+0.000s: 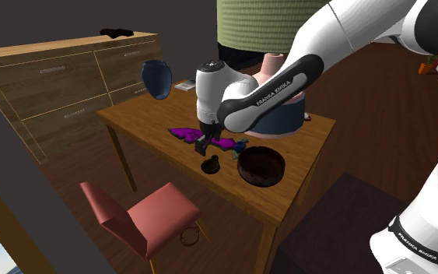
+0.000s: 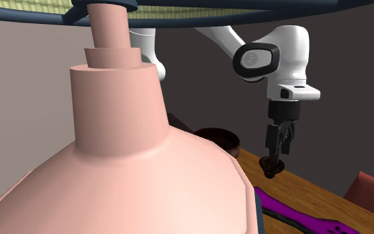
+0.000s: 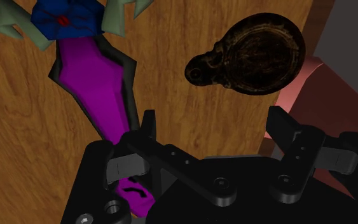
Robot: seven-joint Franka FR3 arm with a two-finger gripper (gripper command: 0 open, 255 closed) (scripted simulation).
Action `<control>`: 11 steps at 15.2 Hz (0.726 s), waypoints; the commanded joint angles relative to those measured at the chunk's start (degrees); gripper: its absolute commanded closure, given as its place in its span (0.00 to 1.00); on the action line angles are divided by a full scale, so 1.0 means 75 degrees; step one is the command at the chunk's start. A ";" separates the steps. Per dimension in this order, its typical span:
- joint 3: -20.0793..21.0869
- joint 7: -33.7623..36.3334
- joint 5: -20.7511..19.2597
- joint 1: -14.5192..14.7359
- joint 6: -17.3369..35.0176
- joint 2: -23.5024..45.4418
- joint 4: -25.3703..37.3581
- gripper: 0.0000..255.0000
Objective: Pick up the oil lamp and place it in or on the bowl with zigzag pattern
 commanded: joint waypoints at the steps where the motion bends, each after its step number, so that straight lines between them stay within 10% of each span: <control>1: -0.0019 0.0026 -0.0039 0.0014 0.0042 0.0076 0.0031 0.00; 7: -0.0019 0.0026 -0.0038 0.0014 0.0041 0.0075 0.0031 0.00; 8: -0.0019 0.0026 -0.0038 0.0014 0.0041 0.0075 0.0031 1.00; 11: -0.0019 0.0026 -0.0039 0.0014 0.0041 0.0075 0.0031 1.00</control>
